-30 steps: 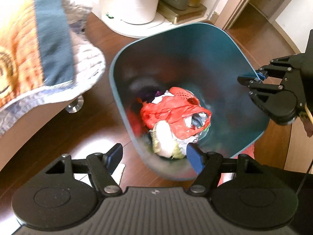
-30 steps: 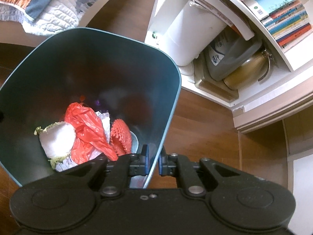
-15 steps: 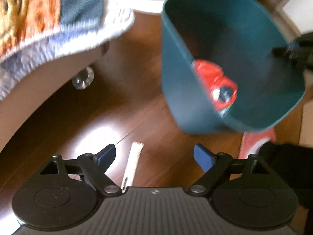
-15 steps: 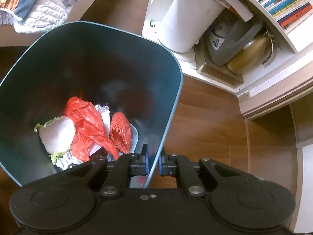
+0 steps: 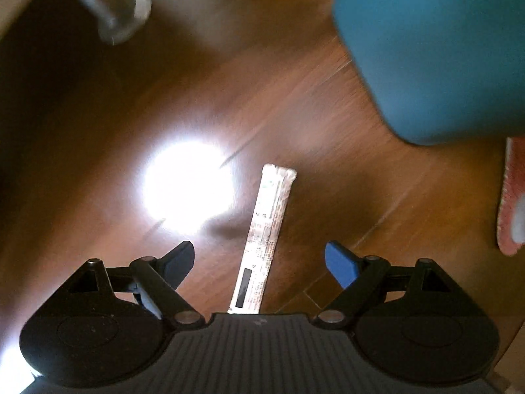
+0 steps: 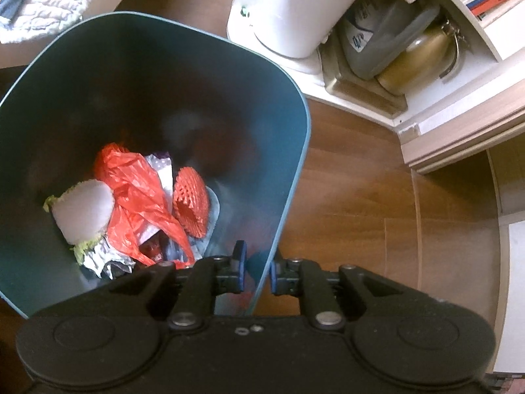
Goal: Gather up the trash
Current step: 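Lower the left tool to the white paper strip and grasp it, then carry the white paper strip into the wastebasket and open the left tool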
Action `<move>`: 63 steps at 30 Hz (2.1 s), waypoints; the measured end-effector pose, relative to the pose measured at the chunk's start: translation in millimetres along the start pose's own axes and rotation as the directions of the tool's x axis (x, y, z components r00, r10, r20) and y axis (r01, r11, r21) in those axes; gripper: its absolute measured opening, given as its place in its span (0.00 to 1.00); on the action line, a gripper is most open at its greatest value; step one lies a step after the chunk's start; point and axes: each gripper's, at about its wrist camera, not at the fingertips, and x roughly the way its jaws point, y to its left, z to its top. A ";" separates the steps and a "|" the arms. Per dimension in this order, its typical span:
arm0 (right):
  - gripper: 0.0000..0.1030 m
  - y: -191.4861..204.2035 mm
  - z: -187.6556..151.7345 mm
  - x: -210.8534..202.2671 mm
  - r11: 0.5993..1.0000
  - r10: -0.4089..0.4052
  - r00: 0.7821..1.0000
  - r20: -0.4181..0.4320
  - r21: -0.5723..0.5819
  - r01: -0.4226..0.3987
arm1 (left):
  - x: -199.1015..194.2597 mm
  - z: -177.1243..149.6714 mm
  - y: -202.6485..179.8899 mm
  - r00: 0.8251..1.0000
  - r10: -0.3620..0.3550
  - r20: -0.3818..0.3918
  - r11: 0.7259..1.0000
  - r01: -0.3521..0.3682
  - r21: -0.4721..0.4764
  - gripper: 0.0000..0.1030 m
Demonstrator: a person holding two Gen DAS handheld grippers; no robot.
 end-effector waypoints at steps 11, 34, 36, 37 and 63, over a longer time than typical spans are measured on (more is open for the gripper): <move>0.17 -5.7 3.8 10.6 1.000 0.006 0.999 -0.043 0.003 -0.006 | 48.2 -1.7 22.7 0.998 -0.039 -0.041 0.992 0.034 -0.122 0.84; 0.13 -4.2 2.8 4.6 1.000 -0.003 1.000 0.013 0.020 0.003 | -24.9 -0.9 -8.7 0.993 0.096 0.070 0.994 -0.092 -0.063 0.21; 0.12 -2.3 3.1 -0.5 1.000 -0.003 0.999 0.042 0.018 0.002 | -45.4 3.5 -6.2 0.990 0.102 0.095 0.992 -0.095 -0.078 0.21; 0.11 -0.7 3.6 -3.6 1.000 -0.004 0.998 0.057 0.018 0.003 | -53.9 4.4 -5.8 0.989 0.105 0.104 0.992 -0.097 -0.083 0.21; 0.05 49.2 -12.0 -60.0 0.989 -0.122 0.968 0.220 -0.052 0.137 | -299.6 -41.2 -43.7 0.904 -0.033 0.427 0.998 0.049 -0.027 0.21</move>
